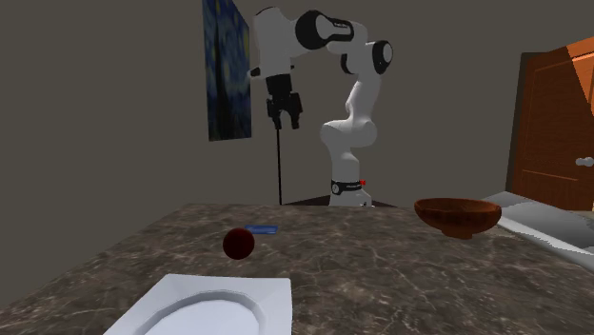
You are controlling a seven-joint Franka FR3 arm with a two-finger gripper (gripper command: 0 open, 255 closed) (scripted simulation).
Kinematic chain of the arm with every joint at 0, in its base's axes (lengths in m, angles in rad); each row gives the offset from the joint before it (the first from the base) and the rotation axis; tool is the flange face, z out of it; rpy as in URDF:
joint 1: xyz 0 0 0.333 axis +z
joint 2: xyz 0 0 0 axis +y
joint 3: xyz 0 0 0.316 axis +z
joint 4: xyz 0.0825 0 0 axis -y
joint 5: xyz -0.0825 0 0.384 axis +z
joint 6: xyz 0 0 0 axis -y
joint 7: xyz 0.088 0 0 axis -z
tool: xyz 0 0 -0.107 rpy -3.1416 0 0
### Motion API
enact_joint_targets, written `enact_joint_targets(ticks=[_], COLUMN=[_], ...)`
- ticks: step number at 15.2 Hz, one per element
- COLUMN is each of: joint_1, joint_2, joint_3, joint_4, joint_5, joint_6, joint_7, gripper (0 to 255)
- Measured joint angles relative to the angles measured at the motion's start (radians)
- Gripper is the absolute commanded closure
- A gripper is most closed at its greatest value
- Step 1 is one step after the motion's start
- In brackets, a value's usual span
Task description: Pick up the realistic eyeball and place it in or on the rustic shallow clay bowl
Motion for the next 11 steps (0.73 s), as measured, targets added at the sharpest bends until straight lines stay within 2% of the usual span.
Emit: enact_joint_targets(ticks=[7, 11], joint_1=[0.035, 0.053], joint_2=[0.215, 0.357], joint_3=[0.068, 0.105], joint_4=[0.060, 0.131], joint_5=[0.027, 0.026], joint_6=[0.183, 0.272], joint_7=[0.060, 0.100], gripper=[0, 0])
